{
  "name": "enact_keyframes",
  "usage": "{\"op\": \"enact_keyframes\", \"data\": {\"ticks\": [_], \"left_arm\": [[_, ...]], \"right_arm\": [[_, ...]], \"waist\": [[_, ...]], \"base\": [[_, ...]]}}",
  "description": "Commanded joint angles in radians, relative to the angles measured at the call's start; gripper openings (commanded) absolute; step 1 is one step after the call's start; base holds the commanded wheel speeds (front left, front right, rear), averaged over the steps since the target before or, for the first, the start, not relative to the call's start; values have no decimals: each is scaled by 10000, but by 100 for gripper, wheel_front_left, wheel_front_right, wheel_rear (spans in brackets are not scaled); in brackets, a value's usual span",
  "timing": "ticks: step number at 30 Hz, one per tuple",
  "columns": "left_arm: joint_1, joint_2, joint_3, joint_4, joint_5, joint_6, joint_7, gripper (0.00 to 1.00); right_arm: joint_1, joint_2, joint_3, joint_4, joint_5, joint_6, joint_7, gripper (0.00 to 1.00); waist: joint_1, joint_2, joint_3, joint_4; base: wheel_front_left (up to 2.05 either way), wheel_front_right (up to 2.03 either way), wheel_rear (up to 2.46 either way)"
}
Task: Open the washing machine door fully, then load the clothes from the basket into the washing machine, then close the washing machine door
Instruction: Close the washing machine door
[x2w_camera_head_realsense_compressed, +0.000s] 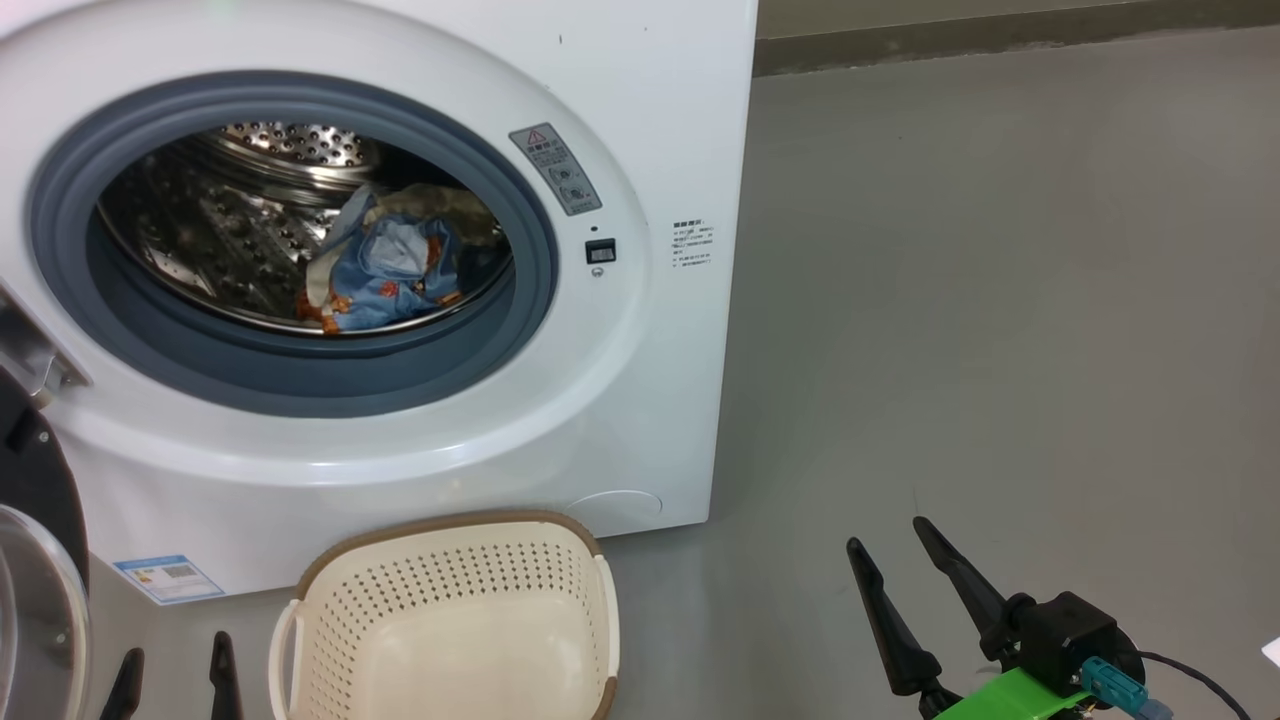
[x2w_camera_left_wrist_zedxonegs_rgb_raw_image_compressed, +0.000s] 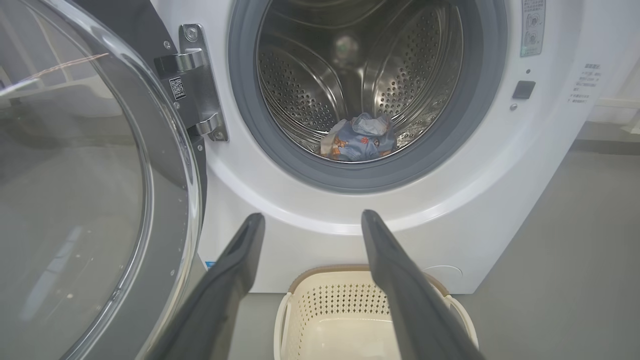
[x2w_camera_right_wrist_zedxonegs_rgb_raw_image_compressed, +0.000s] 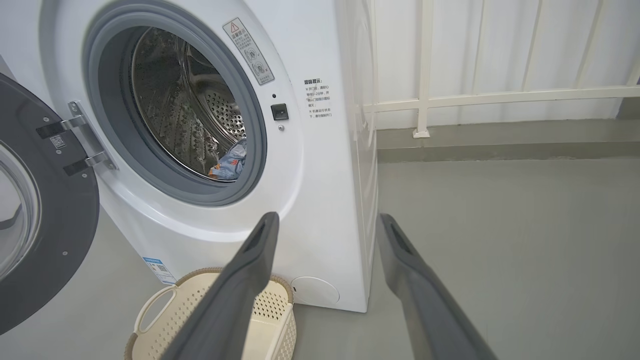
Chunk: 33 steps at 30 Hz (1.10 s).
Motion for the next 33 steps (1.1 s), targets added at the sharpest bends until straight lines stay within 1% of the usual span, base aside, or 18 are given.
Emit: {"op": "enact_keyframes", "data": {"ticks": [1, 9, 17, 21, 24, 27, 33], "left_arm": [[-284, 123, 440, -175, 165, 25, -63, 100], [-331, 79, 517, -155, 225, 44, -63, 100], [-413, 18, 618, -179, 259, 15, -63, 100], [-463, -59, 718, -232, 404, 103, -63, 100], [-500, -121, 760, -249, 466, 72, -63, 100], [-541, -215, 816, -321, 541, -50, -63, 100], [-556, -344, 886, -276, 596, -243, -63, 100]], "right_arm": [[-66, -31, 217, -219, -39, 16, -49, 100], [-96, -52, 235, -215, -14, 16, -49, 100], [-104, -47, 220, -202, -19, 16, -49, 100], [-122, -63, 204, -182, -13, 16, -49, 100], [-141, -60, 185, -180, -19, 16, -49, 100], [-155, -50, 179, -182, -23, 16, -49, 100], [-167, -52, 156, -195, -51, 16, -49, 100]], "waist": [[1, 0, 0, 16], [1, 0, 63, 30], [1, 0, 104, 31], [1, 0, 144, 42], [1, 0, 175, 49], [1, 0, 189, 64], [1, 0, 197, 92]], "base": [[-31, 31, 0], [-90, 90, 0], [-190, 190, 0], [-181, 181, 0], [-134, 134, 0], [-84, 84, 0], [-21, 21, 0]]}}
